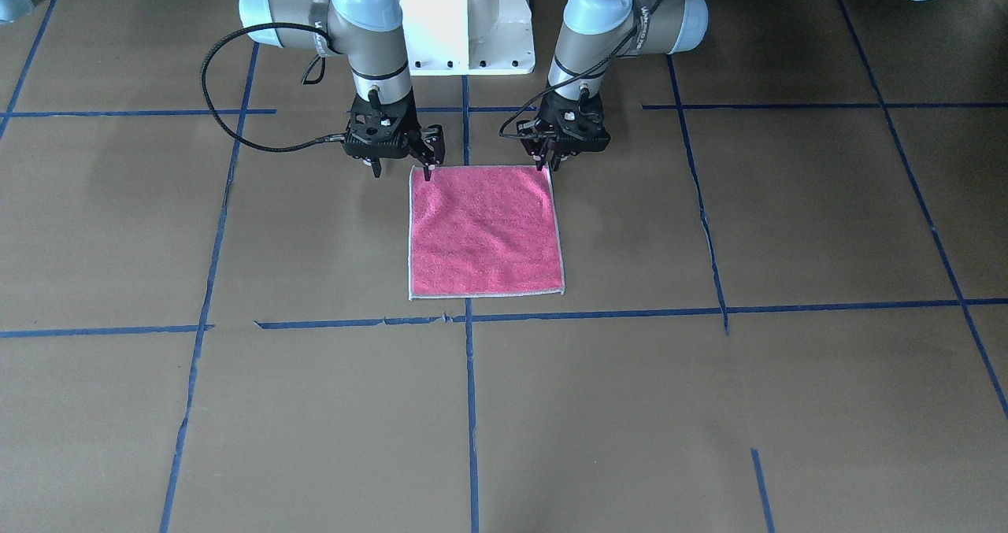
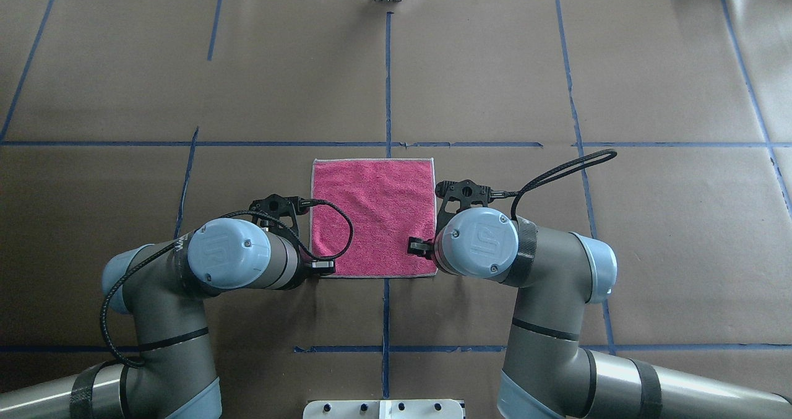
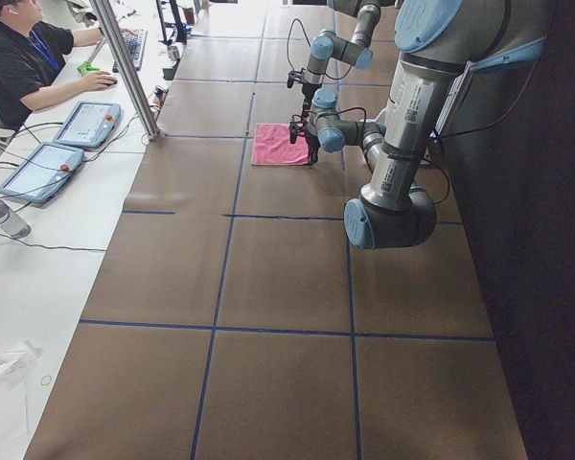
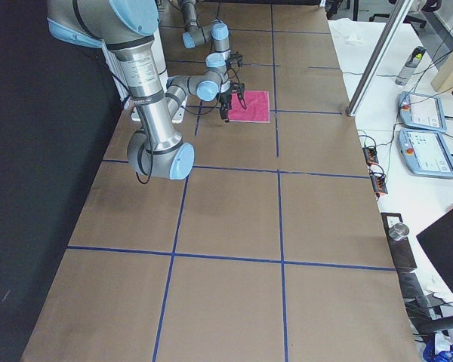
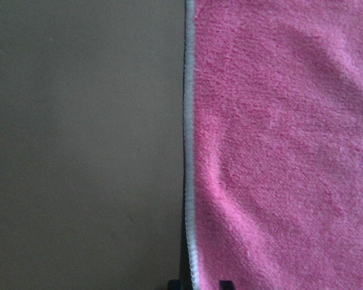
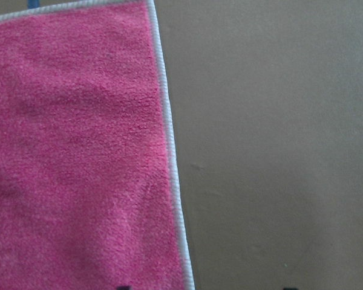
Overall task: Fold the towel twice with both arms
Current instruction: 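Slide the right gripper along the near edge toward the left gripper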
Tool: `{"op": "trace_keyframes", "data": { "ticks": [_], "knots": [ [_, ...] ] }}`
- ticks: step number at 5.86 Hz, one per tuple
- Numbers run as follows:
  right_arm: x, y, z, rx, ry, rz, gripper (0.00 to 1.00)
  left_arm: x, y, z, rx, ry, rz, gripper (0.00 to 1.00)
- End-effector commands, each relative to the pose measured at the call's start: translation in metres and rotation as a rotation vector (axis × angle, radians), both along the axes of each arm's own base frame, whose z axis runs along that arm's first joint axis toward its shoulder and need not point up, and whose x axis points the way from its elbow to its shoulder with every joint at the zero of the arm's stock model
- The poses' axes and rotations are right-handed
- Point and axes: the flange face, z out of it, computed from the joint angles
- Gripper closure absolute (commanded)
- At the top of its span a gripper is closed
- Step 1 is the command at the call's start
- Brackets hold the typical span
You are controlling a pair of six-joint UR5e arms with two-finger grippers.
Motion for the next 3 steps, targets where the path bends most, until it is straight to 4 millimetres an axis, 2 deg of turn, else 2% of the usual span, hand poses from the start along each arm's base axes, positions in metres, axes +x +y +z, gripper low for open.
{"op": "trace_keyframes", "data": {
  "ticks": [1,3],
  "knots": [
    [-0.012,0.004,-0.006,-0.013,-0.007,0.017,0.24,0.0,0.0,0.0,0.001,0.0,0.0,0.67],
    [-0.024,0.021,-0.007,-0.018,-0.006,0.013,0.34,-0.001,-0.001,0.0,0.003,0.001,-0.001,0.67]
  ]
}}
